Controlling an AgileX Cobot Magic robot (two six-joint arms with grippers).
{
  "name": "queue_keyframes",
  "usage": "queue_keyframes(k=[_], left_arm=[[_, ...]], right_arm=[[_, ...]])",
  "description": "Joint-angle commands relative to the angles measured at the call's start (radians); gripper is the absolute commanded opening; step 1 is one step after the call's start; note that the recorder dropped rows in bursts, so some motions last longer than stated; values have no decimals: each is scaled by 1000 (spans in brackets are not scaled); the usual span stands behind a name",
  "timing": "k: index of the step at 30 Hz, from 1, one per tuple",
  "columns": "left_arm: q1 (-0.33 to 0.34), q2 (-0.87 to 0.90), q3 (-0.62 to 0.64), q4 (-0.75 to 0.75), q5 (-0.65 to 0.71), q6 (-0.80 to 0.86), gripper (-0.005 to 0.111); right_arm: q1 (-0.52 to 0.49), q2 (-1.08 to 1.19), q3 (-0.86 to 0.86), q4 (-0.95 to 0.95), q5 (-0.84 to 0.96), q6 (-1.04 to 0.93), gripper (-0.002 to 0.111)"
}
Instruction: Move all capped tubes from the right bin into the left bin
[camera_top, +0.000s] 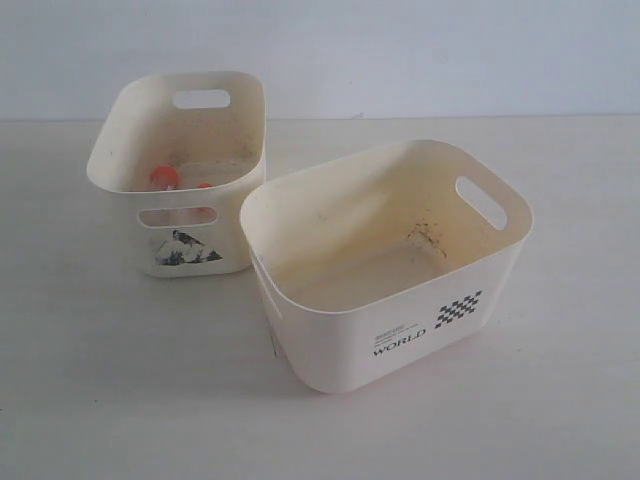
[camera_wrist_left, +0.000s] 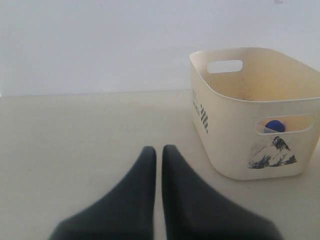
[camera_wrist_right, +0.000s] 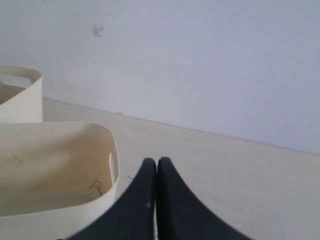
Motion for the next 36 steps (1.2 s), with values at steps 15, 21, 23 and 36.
queue_keyframes(k=[15, 21, 23, 36], left_arm=[[0, 0, -4, 2, 0, -10, 4], [0, 0, -4, 2, 0, -10, 4], [0, 0, -4, 2, 0, -10, 4], [0, 0, -4, 2, 0, -10, 4]], right_arm=[[-66, -335, 319, 154, 130, -88, 0], [-66, -335, 319, 159, 132, -143, 0], [-66, -335, 319, 159, 132, -141, 0], [-66, -335, 319, 161, 130, -136, 0]])
